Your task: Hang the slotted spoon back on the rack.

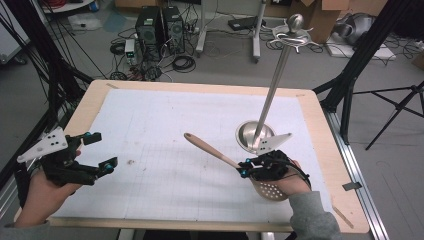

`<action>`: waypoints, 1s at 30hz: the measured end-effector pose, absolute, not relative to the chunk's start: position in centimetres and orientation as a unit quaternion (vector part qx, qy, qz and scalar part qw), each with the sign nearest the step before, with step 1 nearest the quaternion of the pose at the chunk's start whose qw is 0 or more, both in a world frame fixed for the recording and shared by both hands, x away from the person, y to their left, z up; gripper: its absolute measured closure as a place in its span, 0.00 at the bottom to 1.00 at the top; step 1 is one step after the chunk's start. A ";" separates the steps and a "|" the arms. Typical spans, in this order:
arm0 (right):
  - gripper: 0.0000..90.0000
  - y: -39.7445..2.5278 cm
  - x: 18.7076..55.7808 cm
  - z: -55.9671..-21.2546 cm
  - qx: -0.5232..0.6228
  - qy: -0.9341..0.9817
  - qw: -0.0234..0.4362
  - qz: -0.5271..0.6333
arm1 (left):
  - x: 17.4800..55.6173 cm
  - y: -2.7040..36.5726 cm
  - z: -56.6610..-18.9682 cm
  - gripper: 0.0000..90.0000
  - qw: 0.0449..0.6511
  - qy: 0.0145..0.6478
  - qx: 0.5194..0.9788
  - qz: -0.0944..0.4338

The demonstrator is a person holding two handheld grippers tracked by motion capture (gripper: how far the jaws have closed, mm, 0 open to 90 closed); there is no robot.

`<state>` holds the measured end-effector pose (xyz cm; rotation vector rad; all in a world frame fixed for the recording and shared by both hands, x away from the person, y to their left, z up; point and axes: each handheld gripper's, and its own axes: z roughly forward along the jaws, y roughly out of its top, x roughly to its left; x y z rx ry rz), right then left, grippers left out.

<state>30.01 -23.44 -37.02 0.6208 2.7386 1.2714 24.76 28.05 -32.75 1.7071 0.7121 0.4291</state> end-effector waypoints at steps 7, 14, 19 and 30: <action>0.86 -26.2 29.7 -36.1 0.213 0.872 0.039 0.439 | 24.7 27.9 -32.8 0.02 0.581 0.305 0.732 0.184; 0.86 -29.1 29.1 -34.8 0.224 0.855 0.065 0.463 | 24.8 27.9 -33.0 0.02 0.580 0.307 0.729 0.192; 0.86 -30.8 28.7 -34.3 0.233 0.838 0.083 0.486 | 24.8 27.7 -33.2 0.02 0.576 0.309 0.733 0.189; 0.86 -34.3 28.3 -33.2 0.268 0.813 0.122 0.502 | 24.7 27.5 -33.2 0.02 0.575 0.306 0.736 0.184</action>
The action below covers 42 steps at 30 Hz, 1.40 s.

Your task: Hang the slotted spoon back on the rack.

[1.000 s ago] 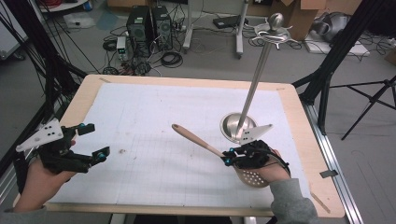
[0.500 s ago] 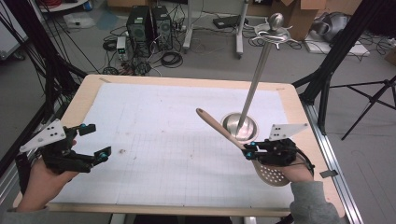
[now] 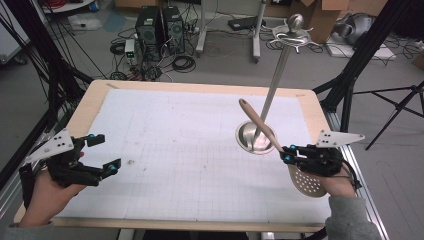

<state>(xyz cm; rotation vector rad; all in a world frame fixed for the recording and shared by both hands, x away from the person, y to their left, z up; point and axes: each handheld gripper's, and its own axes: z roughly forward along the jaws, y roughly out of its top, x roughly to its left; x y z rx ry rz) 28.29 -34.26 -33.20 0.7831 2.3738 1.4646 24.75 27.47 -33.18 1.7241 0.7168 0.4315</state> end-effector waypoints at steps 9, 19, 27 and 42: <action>0.86 -36.6 27.7 -31.6 0.278 0.800 0.134 0.515 | 24.8 27.3 -33.4 0.02 0.573 0.308 0.737 0.182; 0.86 -38.4 27.4 -29.7 0.279 0.778 0.151 0.542 | 24.9 27.4 -33.6 0.02 0.573 0.311 0.736 0.183; 0.86 -39.6 27.1 -28.8 0.282 0.772 0.159 0.546 | 24.9 27.4 -33.7 0.02 0.570 0.313 0.738 0.180; 0.86 -41.5 27.0 -28.6 0.299 0.755 0.161 0.561 | 25.0 27.4 -34.1 0.02 0.567 0.317 0.739 0.179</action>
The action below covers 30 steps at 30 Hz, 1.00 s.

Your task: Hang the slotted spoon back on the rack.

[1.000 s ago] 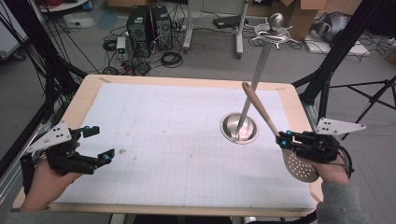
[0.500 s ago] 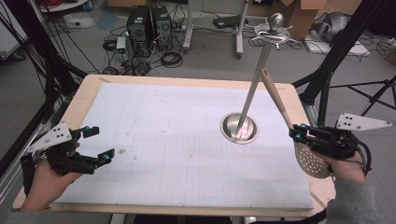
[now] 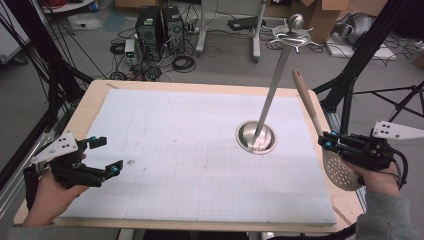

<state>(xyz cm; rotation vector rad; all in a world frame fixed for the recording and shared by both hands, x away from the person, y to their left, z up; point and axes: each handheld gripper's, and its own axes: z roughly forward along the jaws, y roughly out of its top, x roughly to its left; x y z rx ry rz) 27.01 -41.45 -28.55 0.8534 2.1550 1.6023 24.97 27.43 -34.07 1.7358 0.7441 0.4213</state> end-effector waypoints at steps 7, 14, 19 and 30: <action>0.86 -42.2 27.2 -28.0 0.305 0.747 0.162 0.568 | 25.0 27.4 -34.2 0.02 0.567 0.318 0.739 0.177; 0.86 -42.8 27.4 -27.9 0.309 0.741 0.167 0.571 | 25.0 27.4 -34.1 0.02 0.568 0.315 0.740 0.176; 0.86 -43.0 27.4 -27.6 0.314 0.739 0.173 0.571 | 25.0 27.4 -34.2 0.02 0.570 0.314 0.739 0.176; 0.86 -43.2 27.9 -26.7 0.321 0.732 0.180 0.574 | 24.9 27.5 -34.1 0.02 0.569 0.314 0.740 0.176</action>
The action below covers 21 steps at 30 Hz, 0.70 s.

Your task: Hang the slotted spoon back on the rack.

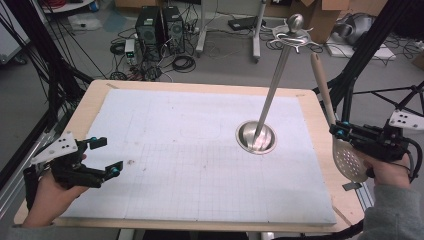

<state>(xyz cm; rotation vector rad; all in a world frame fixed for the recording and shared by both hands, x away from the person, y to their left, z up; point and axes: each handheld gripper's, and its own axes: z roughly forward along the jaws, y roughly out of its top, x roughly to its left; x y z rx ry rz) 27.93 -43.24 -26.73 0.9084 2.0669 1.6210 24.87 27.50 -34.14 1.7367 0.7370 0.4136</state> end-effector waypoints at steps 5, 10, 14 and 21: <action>0.86 -43.4 28.1 -26.3 0.325 0.732 0.183 0.570 | 24.9 27.6 -34.2 0.02 0.569 0.316 0.738 0.177; 0.86 -43.5 28.2 -26.0 0.325 0.728 0.184 0.575 | 24.9 27.6 -34.3 0.02 0.567 0.317 0.739 0.176; 0.86 -43.4 28.2 -25.8 0.324 0.725 0.185 0.579 | 24.9 27.6 -34.4 0.02 0.567 0.317 0.740 0.176; 0.86 -43.7 28.3 -25.3 0.330 0.720 0.191 0.581 | 24.8 27.8 -34.2 0.02 0.569 0.319 0.737 0.178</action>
